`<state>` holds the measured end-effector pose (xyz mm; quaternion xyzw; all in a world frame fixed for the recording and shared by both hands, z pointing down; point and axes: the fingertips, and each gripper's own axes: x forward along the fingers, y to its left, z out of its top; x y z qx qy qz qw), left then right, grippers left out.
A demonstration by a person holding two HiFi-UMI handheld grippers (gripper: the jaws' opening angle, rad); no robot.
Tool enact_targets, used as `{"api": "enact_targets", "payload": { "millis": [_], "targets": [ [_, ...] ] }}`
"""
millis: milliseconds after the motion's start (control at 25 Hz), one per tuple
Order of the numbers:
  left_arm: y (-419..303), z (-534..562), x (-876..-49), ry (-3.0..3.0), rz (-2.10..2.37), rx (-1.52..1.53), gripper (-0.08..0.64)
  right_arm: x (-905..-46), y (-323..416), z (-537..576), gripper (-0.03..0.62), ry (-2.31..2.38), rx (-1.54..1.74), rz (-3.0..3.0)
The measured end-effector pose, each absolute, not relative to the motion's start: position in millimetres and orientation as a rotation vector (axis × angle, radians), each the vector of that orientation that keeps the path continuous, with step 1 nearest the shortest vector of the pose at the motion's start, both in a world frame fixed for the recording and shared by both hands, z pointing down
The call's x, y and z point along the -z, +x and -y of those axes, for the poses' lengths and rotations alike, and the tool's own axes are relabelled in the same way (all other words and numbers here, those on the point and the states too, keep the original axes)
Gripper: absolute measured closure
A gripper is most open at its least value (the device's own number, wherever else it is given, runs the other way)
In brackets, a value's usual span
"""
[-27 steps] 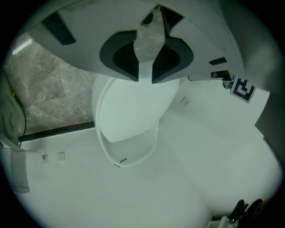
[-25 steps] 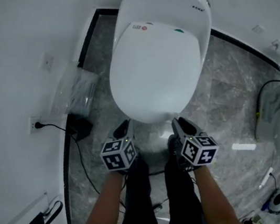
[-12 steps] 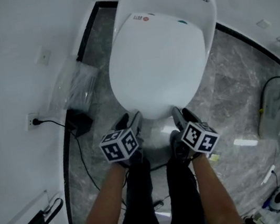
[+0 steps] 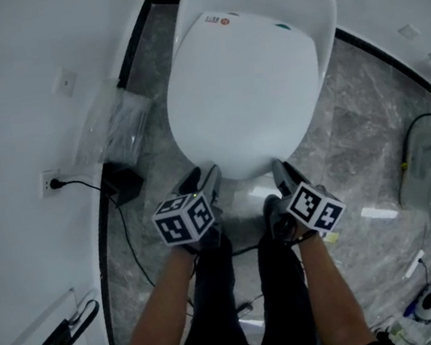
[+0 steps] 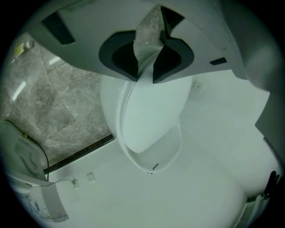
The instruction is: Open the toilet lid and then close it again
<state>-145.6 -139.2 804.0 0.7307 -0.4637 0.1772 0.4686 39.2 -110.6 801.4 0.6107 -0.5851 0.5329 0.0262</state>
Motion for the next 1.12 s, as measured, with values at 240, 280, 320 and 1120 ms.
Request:
{"api": "enact_targets", "payload": {
  "millis": [240, 280, 320, 1120],
  "targets": [
    [-139, 135, -789, 1.869, 1.101, -0.466, 0.356, -797, 41, 110, 0.494, 1.917, -1.747, 1.795],
    [-139, 131, -788, 1.877, 1.096, -0.481, 0.356, -796, 41, 110, 0.494, 1.919, -1.761, 1.793],
    [-141, 127, -790, 1.872, 1.093, -0.490, 0.356, -795, 41, 110, 0.496, 1.920, -1.770, 1.792],
    [-131, 117, -801, 1.970, 1.074, -0.728, 0.551, -765, 41, 110, 0.526, 1.865, -1.806, 1.847]
  ]
}}
